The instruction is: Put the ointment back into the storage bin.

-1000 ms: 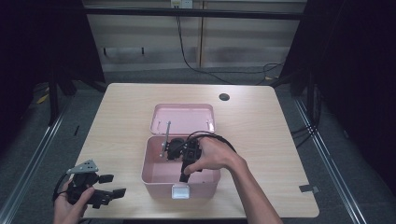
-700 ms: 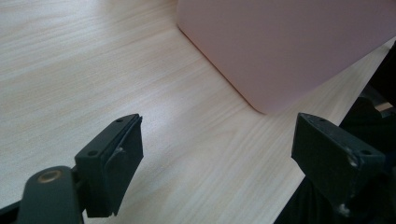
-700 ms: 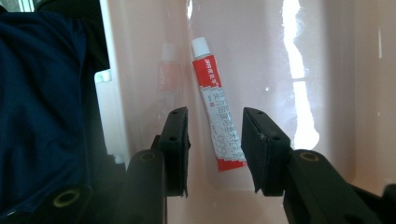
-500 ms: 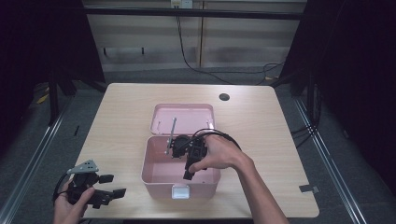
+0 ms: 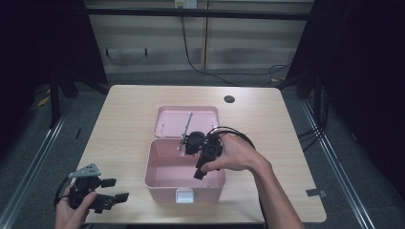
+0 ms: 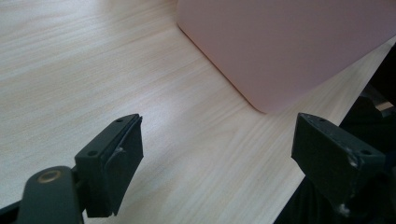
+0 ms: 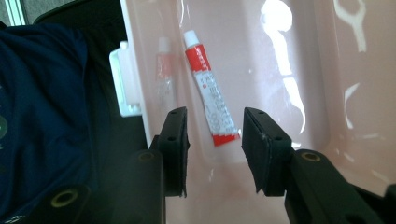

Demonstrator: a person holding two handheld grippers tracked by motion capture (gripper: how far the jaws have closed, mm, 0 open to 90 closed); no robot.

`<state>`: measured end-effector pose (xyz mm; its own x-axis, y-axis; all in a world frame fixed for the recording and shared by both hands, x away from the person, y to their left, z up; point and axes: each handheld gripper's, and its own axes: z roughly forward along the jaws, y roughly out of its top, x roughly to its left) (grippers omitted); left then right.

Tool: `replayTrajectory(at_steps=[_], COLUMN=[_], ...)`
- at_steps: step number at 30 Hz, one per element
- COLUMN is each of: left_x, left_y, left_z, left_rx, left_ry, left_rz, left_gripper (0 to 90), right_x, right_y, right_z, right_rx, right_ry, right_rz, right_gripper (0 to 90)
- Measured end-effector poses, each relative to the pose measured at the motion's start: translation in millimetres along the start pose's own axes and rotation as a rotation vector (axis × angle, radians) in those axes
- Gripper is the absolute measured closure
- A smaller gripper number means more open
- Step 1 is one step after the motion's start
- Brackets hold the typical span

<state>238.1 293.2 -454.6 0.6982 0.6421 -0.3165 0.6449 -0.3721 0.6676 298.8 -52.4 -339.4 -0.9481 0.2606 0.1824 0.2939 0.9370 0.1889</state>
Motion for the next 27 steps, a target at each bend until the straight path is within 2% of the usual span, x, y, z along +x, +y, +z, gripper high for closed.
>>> replayTrajectory(at_steps=[6, 7, 8, 12, 24, 27], left_x=[-0.7, -0.5, -0.5, -0.3, -0.2, -0.2], left_y=[0.0, 0.1, 0.2, 0.1, 0.1, 0.1], left_z=[0.6, 0.7, 0.8, 0.9, 1.1, 1.5], left_rx=[-0.001, 0.001, 0.002, 0.003, 0.005, 0.005], left_ry=[-0.001, -0.005, -0.005, -0.006, -0.004, 0.0], left_rz=[-0.006, -0.007, -0.006, -0.005, -0.003, -0.002], left_gripper=[16.5, 16.5, 16.5, 16.5, 16.5, 16.5], right_x=[0.8, -0.6, 0.7, 2.8, 4.8, 5.4], right_y=[-11.3, -12.2, -13.0, -18.2, -48.3, -59.5], right_z=[-10.9, -12.4, -13.2, -19.1, -34.1, -35.7], right_rx=[-0.026, -0.029, -0.023, -0.026, -0.066, -0.07], right_ry=[-0.024, -0.029, -0.034, -0.048, -0.08, -0.087], right_rz=[0.038, 0.025, 0.042, 0.049, 0.058, 0.075], right_gripper=[61.3, 61.3, 60.9, 60.8, 60.5, 60.5])
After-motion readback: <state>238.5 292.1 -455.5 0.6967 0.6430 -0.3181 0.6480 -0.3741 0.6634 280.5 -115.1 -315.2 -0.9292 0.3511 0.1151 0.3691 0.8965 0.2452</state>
